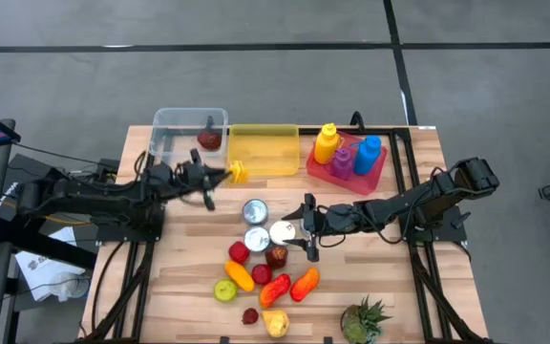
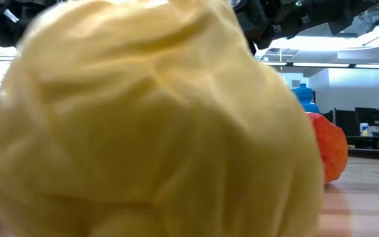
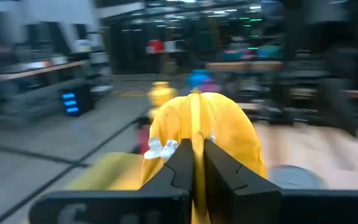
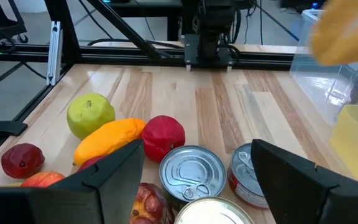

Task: Pick & Place Food Item
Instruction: Put the yellow star fruit into the transparent bin

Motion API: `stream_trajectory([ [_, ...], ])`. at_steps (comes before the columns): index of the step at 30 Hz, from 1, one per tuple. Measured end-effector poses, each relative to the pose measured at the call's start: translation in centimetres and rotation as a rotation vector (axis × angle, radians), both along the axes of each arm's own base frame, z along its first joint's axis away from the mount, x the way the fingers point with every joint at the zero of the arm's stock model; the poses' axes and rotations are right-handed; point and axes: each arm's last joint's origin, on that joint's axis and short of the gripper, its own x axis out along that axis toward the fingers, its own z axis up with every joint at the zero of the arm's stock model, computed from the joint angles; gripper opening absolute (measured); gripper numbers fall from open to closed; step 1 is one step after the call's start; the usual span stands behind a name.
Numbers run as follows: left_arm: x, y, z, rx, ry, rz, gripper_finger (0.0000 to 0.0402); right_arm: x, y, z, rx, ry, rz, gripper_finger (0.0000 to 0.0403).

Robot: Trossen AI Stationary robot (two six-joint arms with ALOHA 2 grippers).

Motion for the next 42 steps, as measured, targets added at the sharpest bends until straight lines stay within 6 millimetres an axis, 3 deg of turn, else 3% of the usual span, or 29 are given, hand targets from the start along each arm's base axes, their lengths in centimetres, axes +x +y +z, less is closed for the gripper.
stream_trajectory([
  [10, -2.0, 6.1, 1.9, 0.011, 0.059, 0.357, 0.0006, 0.0, 0.0, 0.0, -0.007, 0.000, 0.002, 0.0285],
  [20, -2.2, 10.4, 1.4, -0.115, 0.302, 0.579, 0.0006, 0.0, 0.0, 0.0, -0.007, -0.002, 0.002, 0.0285],
  [36, -1.7, 13.1, 0.0, -0.241, 0.540, 0.631, 0.0012, 0.0, 0.0, 0.0, -0.006, -0.004, 0.002, 0.0285],
  [42, -1.6, 13.0, 0.0, -0.245, 0.535, 0.603, 0.0047, 0.0, 0.0, 0.0, -0.006, -0.004, 0.002, 0.0285],
])
